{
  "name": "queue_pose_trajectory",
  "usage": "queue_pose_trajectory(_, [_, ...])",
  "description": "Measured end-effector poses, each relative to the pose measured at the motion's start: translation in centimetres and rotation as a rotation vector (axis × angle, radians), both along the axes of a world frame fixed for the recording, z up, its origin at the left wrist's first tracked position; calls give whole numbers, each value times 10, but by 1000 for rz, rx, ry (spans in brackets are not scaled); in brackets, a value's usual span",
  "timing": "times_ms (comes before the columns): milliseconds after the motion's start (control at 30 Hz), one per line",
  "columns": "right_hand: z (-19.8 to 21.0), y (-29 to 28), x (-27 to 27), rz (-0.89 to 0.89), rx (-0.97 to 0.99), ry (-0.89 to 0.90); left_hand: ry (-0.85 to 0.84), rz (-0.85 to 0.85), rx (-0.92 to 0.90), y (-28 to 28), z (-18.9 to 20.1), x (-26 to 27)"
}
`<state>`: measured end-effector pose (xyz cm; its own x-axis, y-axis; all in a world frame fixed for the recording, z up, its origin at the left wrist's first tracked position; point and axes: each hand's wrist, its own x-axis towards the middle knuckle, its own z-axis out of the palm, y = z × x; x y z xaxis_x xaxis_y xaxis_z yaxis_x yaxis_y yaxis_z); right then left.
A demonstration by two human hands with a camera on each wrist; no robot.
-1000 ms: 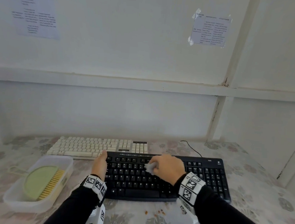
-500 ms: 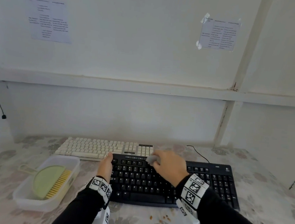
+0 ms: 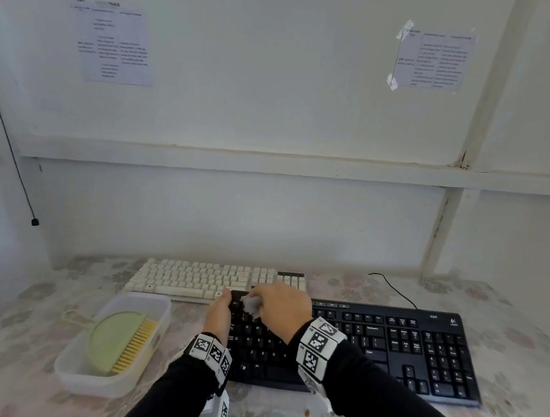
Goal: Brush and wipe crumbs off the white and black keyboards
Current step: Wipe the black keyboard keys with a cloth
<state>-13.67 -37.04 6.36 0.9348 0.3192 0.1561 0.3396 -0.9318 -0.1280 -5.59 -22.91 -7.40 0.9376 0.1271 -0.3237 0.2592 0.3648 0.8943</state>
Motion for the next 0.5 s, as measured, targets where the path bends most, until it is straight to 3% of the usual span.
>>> queue_pose_trajectory(233, [8, -76, -10, -181, 46, 58, 61, 44, 41, 16, -55, 43])
queue_pose_trajectory(367, [10, -128, -21, -314, 46, 56, 31, 42, 67, 8, -22, 20])
queue_pose_trajectory(500, [7, -181, -28, -473, 69, 63, 52, 54, 69, 5, -14, 14])
